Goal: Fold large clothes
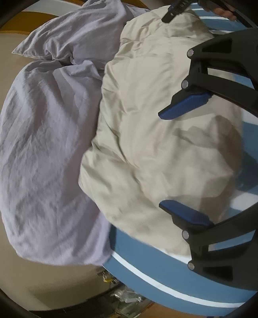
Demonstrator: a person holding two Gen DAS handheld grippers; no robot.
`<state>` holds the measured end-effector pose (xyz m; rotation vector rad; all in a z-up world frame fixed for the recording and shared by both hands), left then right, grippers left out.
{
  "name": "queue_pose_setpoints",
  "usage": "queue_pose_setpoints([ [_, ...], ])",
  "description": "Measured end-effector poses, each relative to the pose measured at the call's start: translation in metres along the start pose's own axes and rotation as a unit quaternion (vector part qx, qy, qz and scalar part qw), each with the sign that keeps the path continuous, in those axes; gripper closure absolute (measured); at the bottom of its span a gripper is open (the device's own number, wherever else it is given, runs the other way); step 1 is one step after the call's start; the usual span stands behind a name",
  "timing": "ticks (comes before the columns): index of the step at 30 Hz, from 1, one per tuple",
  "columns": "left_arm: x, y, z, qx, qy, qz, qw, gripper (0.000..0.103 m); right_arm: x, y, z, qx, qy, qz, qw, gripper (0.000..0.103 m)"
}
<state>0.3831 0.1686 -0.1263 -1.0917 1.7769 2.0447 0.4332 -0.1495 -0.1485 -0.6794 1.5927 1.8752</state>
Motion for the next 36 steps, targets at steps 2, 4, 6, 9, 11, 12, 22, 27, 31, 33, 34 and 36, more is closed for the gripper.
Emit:
queue_pose_setpoints([
  [2,0.008,0.008,0.007,-0.002,0.001,0.001,1.0000,0.020,0.006,0.012,-0.022,0.015,-0.021,0.001,1.000,0.006],
  [4,0.019,0.017,0.012,-0.002,-0.001,-0.001,1.0000,0.020,0.014,0.025,-0.042,0.026,-0.040,0.002,0.999,0.006],
  [6,0.027,0.028,0.016,-0.001,0.001,0.002,1.0000,0.020,0.019,0.034,-0.061,0.035,-0.063,0.006,0.997,0.006],
  [9,0.039,0.032,0.024,0.003,0.018,0.015,0.9997,0.020,0.028,0.039,-0.085,0.038,-0.103,0.015,0.994,0.006],
  [11,0.048,0.032,0.030,0.006,0.033,0.027,0.9991,0.020,0.035,0.040,-0.096,0.026,-0.130,0.027,0.991,0.006],
  [12,0.052,0.031,0.033,0.006,0.040,0.034,0.9986,0.020,0.036,0.037,-0.097,0.021,-0.136,0.032,0.990,0.006],
  [22,0.059,0.004,0.042,0.011,0.092,0.084,0.9921,0.020,0.048,0.012,-0.095,-0.041,-0.201,0.083,0.975,0.006],
  [27,0.056,-0.014,0.045,0.015,0.118,0.102,0.9876,0.019,0.049,-0.002,-0.090,-0.058,-0.218,0.091,0.970,0.006],
  [31,0.052,-0.023,0.045,0.015,0.126,0.104,0.9865,0.016,0.049,-0.012,-0.088,-0.066,-0.233,0.096,0.966,0.006],
  [33,0.051,-0.028,0.045,0.014,0.127,0.107,0.9861,0.015,0.048,-0.016,-0.086,-0.073,-0.239,0.097,0.963,0.007],
  [34,0.051,-0.031,0.046,0.014,0.130,0.108,0.9855,0.014,0.047,-0.018,-0.084,-0.077,-0.242,0.097,0.962,0.009],
  [36,0.050,-0.036,0.047,0.017,0.138,0.112,0.9839,0.014,0.046,-0.020,-0.080,-0.084,-0.242,0.096,0.962,0.015],
])
Point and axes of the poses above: each gripper's, at about its wrist camera, not at the fingertips, and y roughly against the way its jaws point, z to its left, x to its underside, the point moved 8 cm from there along -y, roughly the way its jaws point, and after that the axes turned 5 degrees about -x, right-handed, at the moved point
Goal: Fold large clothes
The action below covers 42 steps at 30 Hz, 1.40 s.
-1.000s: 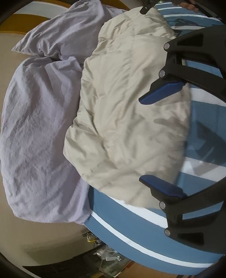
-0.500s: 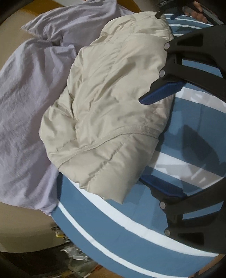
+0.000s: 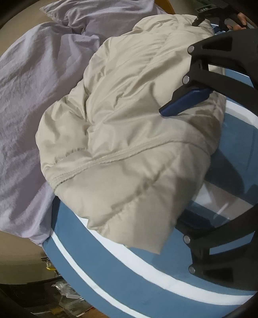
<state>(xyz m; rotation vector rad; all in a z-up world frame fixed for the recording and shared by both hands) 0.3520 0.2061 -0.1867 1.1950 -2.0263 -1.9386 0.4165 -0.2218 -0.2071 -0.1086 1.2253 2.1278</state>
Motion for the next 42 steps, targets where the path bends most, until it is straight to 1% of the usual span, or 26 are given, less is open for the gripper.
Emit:
queue_pose_setpoints([
  [2,-0.002,-0.004,0.000,0.005,0.005,0.003,1.0000,0.014,-0.001,-0.001,0.003,0.002,0.002,-0.003,1.000,0.019],
  [4,-0.004,-0.007,0.001,0.010,0.009,0.005,0.9999,0.015,-0.002,-0.001,0.005,0.006,0.009,-0.009,1.000,0.026],
  [5,-0.005,-0.008,0.001,0.013,0.011,0.004,0.9998,0.017,-0.002,-0.001,0.006,0.008,0.012,-0.011,1.000,0.028],
  [7,-0.006,-0.008,0.001,0.017,0.013,-0.001,0.9998,0.026,-0.001,0.001,0.007,0.011,0.021,-0.018,1.000,0.039],
  [8,-0.007,-0.007,0.000,0.018,0.012,-0.005,0.9998,0.030,-0.001,0.002,0.007,0.013,0.025,-0.020,0.999,0.041],
  [9,-0.008,-0.005,0.000,0.019,0.012,-0.011,0.9997,0.036,-0.001,0.004,0.008,0.014,0.031,-0.024,0.999,0.048],
  [10,-0.008,-0.003,0.000,0.021,0.012,-0.014,0.9996,0.043,0.000,0.006,0.010,0.015,0.039,-0.028,0.999,0.052],
  [11,-0.008,-0.001,0.000,0.024,0.013,-0.018,0.9995,0.047,0.000,0.007,0.011,0.016,0.044,-0.029,0.998,0.059],
  [12,-0.008,0.002,0.000,0.028,0.013,-0.020,0.9993,0.054,0.001,0.010,0.013,0.018,0.053,-0.033,0.998,0.064],
  [13,-0.008,0.004,0.000,0.032,0.012,-0.022,0.9991,0.057,0.002,0.012,0.015,0.019,0.059,-0.035,0.997,0.068],
  [16,-0.009,0.015,0.000,0.043,0.004,-0.033,0.9985,0.069,0.005,0.021,0.020,0.020,0.070,-0.041,0.997,0.074],
  [19,-0.009,0.027,0.001,0.044,-0.004,-0.046,0.9980,0.073,0.010,0.030,0.024,0.018,0.078,-0.040,0.996,0.076],
  [23,-0.003,0.043,0.017,0.045,-0.003,-0.053,0.9976,0.073,0.025,0.046,0.026,0.009,0.086,-0.032,0.996,0.076],
  [33,0.064,0.089,0.092,0.031,0.007,-0.055,0.9980,0.073,0.107,0.084,-0.004,-0.029,0.094,-0.002,0.995,0.076],
  [36,0.077,0.097,0.107,0.023,0.011,-0.054,0.9982,0.072,0.123,0.091,-0.008,-0.034,0.100,0.002,0.994,0.076],
  [38,0.083,0.101,0.114,0.020,0.011,-0.054,0.9983,0.071,0.129,0.098,-0.010,-0.032,0.108,-0.001,0.994,0.073],
  [41,0.088,0.102,0.120,0.010,0.020,-0.051,0.9984,0.064,0.130,0.107,-0.016,-0.019,0.110,-0.004,0.994,0.064],
  [42,0.089,0.101,0.121,0.006,0.023,-0.051,0.9984,0.059,0.129,0.111,-0.018,-0.013,0.110,-0.005,0.994,0.058],
])
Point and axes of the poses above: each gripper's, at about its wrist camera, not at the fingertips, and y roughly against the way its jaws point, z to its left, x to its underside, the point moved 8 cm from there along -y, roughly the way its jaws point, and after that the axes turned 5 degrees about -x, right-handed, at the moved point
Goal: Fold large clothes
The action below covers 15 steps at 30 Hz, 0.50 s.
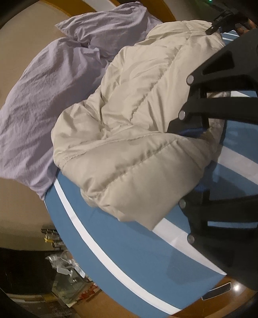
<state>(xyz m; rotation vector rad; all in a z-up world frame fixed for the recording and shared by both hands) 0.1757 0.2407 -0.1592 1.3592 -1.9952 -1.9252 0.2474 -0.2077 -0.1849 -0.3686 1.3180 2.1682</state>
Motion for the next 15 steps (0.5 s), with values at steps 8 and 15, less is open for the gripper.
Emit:
queue_pose_setpoints([
  [8,0.006,-0.002,0.011,-0.026,0.017,0.000,0.9995,0.037,-0.009,0.013,-0.009,0.038,0.003,-0.009,0.999,0.044],
  [15,0.005,-0.008,0.012,-0.032,0.017,0.006,0.9993,0.029,-0.038,0.031,-0.028,0.092,-0.006,-0.060,0.994,0.039],
])
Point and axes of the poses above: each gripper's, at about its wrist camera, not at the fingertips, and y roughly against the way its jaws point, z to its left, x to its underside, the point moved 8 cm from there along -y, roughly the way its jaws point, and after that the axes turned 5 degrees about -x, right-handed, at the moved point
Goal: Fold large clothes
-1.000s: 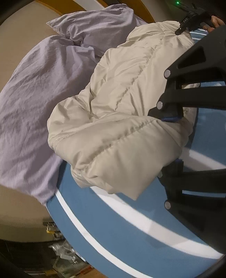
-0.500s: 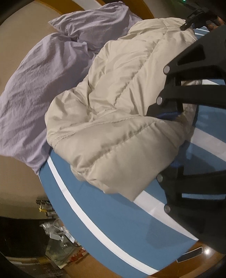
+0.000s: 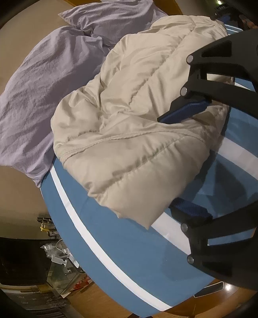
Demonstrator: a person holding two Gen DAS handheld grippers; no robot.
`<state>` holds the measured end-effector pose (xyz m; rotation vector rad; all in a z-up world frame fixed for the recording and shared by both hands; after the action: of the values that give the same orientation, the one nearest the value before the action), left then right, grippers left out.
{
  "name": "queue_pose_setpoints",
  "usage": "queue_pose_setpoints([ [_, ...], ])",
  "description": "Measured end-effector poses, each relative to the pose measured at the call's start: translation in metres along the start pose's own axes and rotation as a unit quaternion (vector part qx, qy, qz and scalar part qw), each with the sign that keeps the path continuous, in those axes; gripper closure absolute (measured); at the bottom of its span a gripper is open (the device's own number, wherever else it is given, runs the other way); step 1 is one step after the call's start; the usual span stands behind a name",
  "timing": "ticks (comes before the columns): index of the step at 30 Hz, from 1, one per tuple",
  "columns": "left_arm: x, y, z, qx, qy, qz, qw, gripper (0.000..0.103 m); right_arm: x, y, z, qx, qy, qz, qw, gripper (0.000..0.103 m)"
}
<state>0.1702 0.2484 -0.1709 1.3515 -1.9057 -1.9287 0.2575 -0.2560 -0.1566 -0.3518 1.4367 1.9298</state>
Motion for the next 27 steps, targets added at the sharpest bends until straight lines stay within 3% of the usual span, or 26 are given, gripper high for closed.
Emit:
queue_pose_setpoints([
  [5,-0.004,-0.007,-0.005,-0.003,0.001,0.005,1.0000,0.026,-0.016,-0.001,0.012,-0.010,0.018,-0.013,1.000,0.039],
  [11,-0.007,-0.013,-0.003,0.003,0.024,0.014,0.9996,0.023,-0.016,-0.011,0.078,-0.050,0.109,-0.020,0.993,0.037],
  [18,-0.007,-0.017,-0.003,0.007,0.047,0.022,0.9986,0.021,0.022,-0.031,0.161,-0.099,0.232,0.006,0.968,0.035],
  [27,-0.008,-0.021,-0.007,0.014,0.069,0.026,0.9972,0.020,0.054,-0.051,0.181,-0.105,0.274,0.037,0.955,0.033],
])
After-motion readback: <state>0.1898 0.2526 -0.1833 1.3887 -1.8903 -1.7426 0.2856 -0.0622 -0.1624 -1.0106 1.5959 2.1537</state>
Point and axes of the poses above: each gripper's, at about its wrist camera, not at the fingertips, and y roughly against the way its jaws point, z to its left, x to its underside, the point moved 8 cm from there along -y, roughly the way its jaws point, and after that the axes turned 5 degrees about -x, right-handed, at the moved point
